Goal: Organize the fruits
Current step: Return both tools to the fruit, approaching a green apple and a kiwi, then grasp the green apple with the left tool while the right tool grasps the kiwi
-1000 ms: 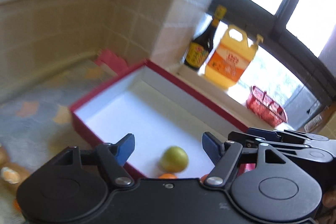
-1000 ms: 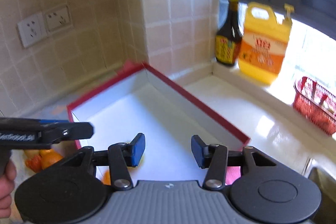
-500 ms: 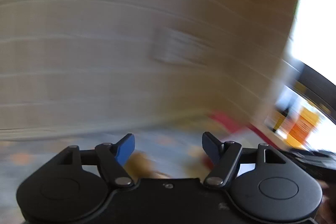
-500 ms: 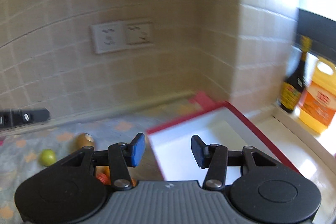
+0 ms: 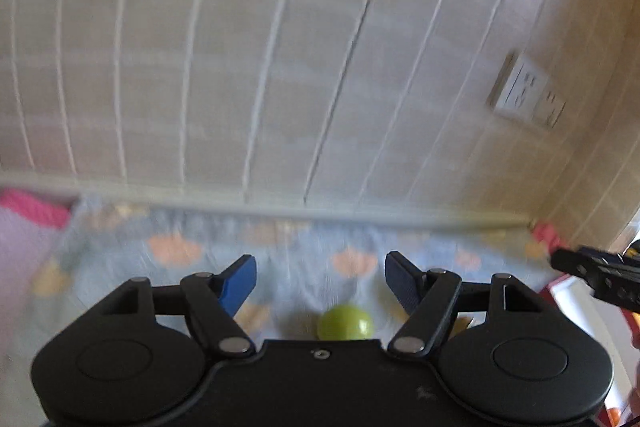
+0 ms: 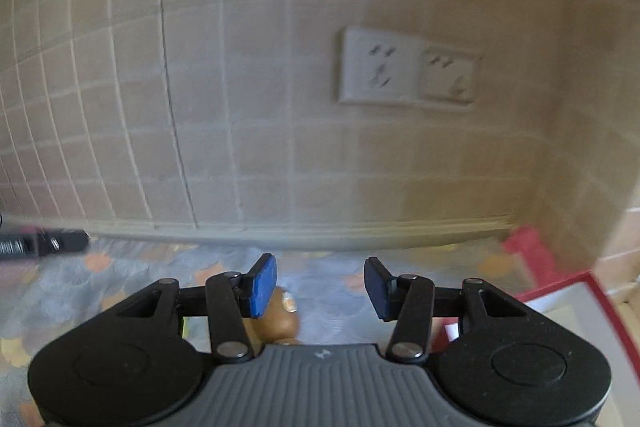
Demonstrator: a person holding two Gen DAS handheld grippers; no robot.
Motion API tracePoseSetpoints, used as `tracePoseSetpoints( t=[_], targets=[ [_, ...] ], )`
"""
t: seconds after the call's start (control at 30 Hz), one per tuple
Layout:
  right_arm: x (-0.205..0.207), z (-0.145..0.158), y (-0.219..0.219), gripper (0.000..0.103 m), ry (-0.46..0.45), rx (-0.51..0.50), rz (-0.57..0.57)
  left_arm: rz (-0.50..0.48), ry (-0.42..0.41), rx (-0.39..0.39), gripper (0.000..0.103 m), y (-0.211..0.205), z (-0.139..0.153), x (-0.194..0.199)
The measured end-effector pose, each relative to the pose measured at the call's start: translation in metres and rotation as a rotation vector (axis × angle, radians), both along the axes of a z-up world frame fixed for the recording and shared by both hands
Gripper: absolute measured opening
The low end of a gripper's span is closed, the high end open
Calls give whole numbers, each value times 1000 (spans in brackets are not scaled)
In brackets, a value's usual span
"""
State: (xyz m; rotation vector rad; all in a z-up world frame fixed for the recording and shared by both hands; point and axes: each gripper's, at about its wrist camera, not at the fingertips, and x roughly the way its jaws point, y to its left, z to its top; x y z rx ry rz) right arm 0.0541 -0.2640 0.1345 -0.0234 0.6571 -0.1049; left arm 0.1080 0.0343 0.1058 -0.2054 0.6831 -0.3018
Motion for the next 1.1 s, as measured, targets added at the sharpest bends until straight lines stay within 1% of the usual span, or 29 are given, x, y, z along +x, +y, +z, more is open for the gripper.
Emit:
tracePoseSetpoints(
  t=[0.03,0.1,0.17,0.27,0.43,0.6,0.67,0.97,1.1],
  targets=[
    [9,-10,0,51,23,14,8,19,17,1,84,-2,-9,1],
    [22,-28,0,50,57,49,24,58,62,26,84,-10,-25,8],
    [32,-42,1,50,82,61,31,39,70,34,84,-16,-36,7],
    [46,-59,1,51,116,67,40,-15,96,36,84,-32,-50,12],
    [63,-86,-3,51,181,92,35,-47,142,82,84,-54,-70,21],
    [74,-99,-5,51,218,134,51,-75,157,92,83,-63,-82,25],
    [80,-104,-1,52,227,134,56,-75,165,95,74,-64,-85,28],
    [89,-112,3,57,237,129,54,-77,166,95,74,-66,-91,32],
    [91,-115,3,58,243,133,48,-76,162,92,74,-66,-92,34]
  ],
)
